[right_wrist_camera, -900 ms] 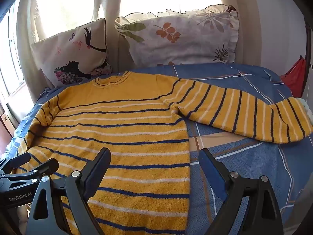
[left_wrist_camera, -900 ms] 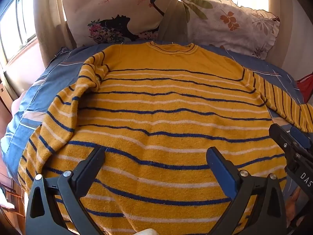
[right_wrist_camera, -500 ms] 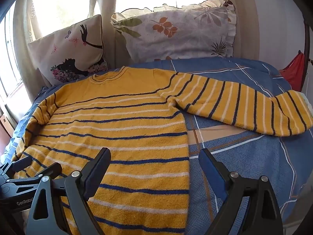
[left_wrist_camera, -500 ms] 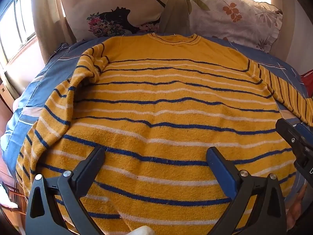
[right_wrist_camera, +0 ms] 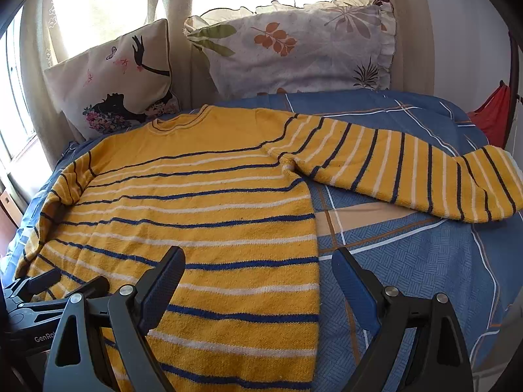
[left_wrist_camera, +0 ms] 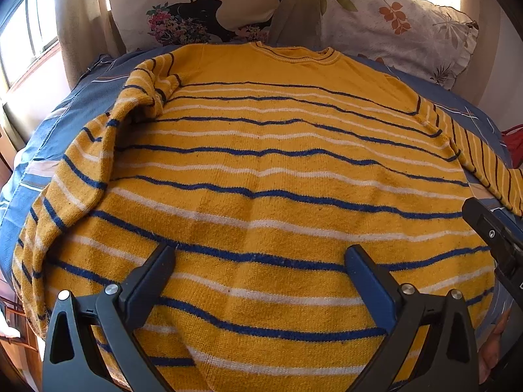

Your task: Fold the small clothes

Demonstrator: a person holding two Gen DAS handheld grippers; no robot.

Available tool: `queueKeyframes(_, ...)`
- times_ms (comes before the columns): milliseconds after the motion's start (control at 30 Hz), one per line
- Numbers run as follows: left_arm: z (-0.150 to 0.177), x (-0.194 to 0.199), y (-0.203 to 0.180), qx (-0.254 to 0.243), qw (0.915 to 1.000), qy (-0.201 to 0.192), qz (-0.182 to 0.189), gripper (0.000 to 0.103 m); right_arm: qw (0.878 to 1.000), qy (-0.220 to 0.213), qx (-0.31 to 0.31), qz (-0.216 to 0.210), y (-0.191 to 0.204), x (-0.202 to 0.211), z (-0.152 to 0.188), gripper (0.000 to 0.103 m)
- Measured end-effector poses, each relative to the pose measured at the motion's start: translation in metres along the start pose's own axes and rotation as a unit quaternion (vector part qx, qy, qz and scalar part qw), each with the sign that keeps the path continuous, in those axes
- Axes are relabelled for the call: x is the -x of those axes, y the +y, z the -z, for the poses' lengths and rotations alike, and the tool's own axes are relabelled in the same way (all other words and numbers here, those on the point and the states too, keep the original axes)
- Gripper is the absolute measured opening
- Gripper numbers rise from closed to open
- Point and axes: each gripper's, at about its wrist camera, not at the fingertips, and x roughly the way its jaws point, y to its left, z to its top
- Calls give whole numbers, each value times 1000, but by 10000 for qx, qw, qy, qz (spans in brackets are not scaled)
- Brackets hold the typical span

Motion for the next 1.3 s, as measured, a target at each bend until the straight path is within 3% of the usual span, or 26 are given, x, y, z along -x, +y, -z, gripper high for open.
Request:
queueKeyframes(200, -3, 9, -3, -59, 10000, -68, -38, 103, 9999, -92, -91, 42, -1, 4, 3, 94)
queueKeyframes(467, -10, 34, 1, 28, 9995, -291, 77, 95, 9974, -699, 134, 80, 6, 21, 7, 94)
queueKeyframes(633, -15, 53, 6, 18, 9982, -592, -37, 95, 9958, -858, 266, -178, 11, 29, 8, 94)
queueKeyframes(867, -16, 65, 15, 52, 9968, -778, -180, 95, 9982, -362, 381, -301, 19, 26, 7, 94)
queueKeyframes(1300, -15, 67, 46, 314, 9963, -781, -162, 95, 9974, -362, 534, -305, 34, 28, 14, 94)
